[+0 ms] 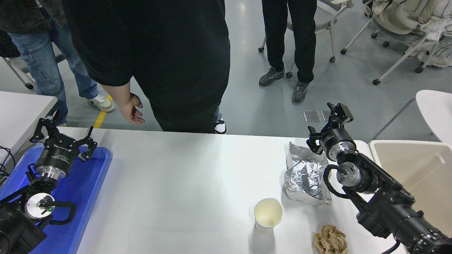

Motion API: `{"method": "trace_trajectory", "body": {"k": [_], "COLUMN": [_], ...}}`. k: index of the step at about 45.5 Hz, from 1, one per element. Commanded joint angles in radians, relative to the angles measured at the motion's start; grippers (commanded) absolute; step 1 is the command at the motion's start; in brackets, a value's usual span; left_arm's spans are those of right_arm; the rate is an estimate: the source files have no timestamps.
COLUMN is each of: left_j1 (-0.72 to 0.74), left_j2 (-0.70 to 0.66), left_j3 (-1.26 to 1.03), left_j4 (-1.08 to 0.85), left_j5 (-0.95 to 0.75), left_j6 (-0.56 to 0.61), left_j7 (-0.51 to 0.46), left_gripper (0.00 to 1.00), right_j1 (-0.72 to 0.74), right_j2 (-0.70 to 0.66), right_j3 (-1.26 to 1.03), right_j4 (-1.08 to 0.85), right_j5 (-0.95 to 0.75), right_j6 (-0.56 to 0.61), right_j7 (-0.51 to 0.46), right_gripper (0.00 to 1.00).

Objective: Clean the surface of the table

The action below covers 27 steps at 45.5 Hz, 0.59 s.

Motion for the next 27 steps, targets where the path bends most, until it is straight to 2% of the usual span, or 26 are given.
{"method": "trace_trajectory", "body": {"k": [1,19,27], "left_j1": [-0.001,-0.001,-0.001], "left_j2": [0.000,0.000,0.000], "left_j3": [0.000,0.000,0.000], "left_j4": [-0.001,0.000,0.000], "left_j5": [0.000,0.000,0.000], "left_j6": [0.000,0.000,0.000], "left_j7": [0.000,0.000,0.000], "left_gripper": [1.00,1.00,1.00], "right_j1": [0.006,0.006,0.009], "right_j2": [-0.001,-0.005,-0.047], "right_j3": [-0.003,-0.005,-0.009], "right_j4": [0.003,0.007,0.004], "right_j5": [0.000,0.000,0.021], "right_j6": [0.000,-0.002,0.000], "right_j7": [0.000,-0.002,-0.008], "right_gripper": [1.00,1.00,1.00]}}
